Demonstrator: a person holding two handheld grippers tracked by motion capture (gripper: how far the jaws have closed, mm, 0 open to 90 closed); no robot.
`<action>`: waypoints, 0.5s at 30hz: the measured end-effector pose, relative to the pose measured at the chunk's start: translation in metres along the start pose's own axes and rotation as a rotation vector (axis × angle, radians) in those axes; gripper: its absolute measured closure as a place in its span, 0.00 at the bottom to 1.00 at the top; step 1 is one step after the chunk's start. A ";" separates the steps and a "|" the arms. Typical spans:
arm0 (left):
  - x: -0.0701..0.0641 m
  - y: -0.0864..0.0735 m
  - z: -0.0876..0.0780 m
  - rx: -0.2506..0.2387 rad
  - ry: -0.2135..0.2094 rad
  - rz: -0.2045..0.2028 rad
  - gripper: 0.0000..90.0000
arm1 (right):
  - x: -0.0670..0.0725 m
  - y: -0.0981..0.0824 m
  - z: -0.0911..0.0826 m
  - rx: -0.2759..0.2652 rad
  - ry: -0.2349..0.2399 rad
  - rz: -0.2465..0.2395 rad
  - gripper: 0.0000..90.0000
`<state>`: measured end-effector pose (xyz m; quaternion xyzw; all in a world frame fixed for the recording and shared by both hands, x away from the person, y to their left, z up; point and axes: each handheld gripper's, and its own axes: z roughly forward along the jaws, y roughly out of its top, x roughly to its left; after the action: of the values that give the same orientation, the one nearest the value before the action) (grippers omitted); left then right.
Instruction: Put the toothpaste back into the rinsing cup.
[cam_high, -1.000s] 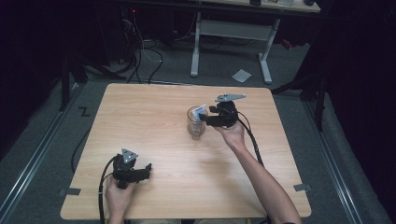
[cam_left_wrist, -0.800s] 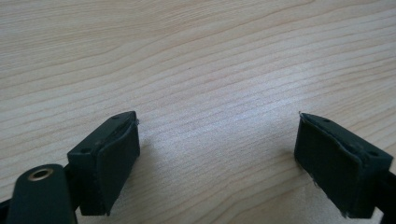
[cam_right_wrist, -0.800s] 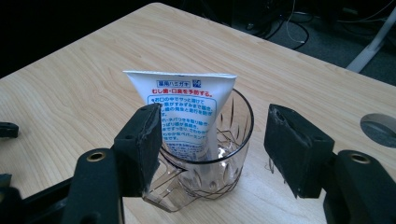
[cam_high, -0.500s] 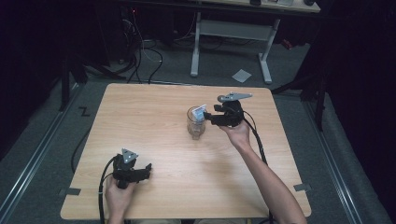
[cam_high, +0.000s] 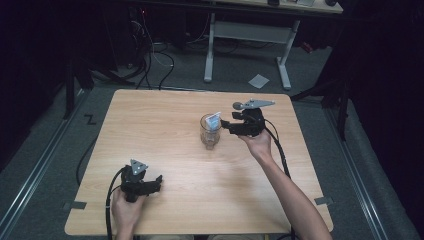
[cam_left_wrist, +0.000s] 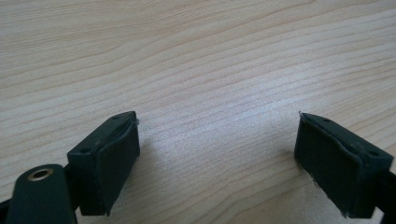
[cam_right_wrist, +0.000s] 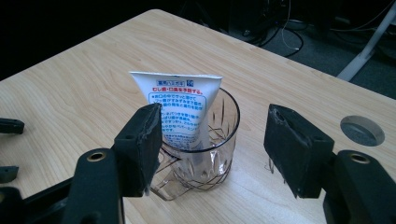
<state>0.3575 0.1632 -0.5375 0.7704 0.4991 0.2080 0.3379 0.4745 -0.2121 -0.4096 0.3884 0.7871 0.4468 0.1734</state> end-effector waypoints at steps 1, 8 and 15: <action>0.000 0.000 0.000 0.000 0.000 0.000 0.16 | -0.001 -0.002 -0.002 -0.009 -0.002 0.003 0.41; 0.000 0.000 0.000 0.000 0.000 0.000 0.16 | -0.005 -0.008 -0.009 -0.019 -0.006 0.016 0.42; 0.000 0.000 0.000 0.001 0.000 0.001 0.16 | -0.008 -0.009 -0.018 -0.025 -0.013 0.029 0.41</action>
<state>0.3575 0.1632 -0.5374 0.7707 0.4988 0.2079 0.3377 0.4640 -0.2313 -0.4082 0.4004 0.7745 0.4567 0.1768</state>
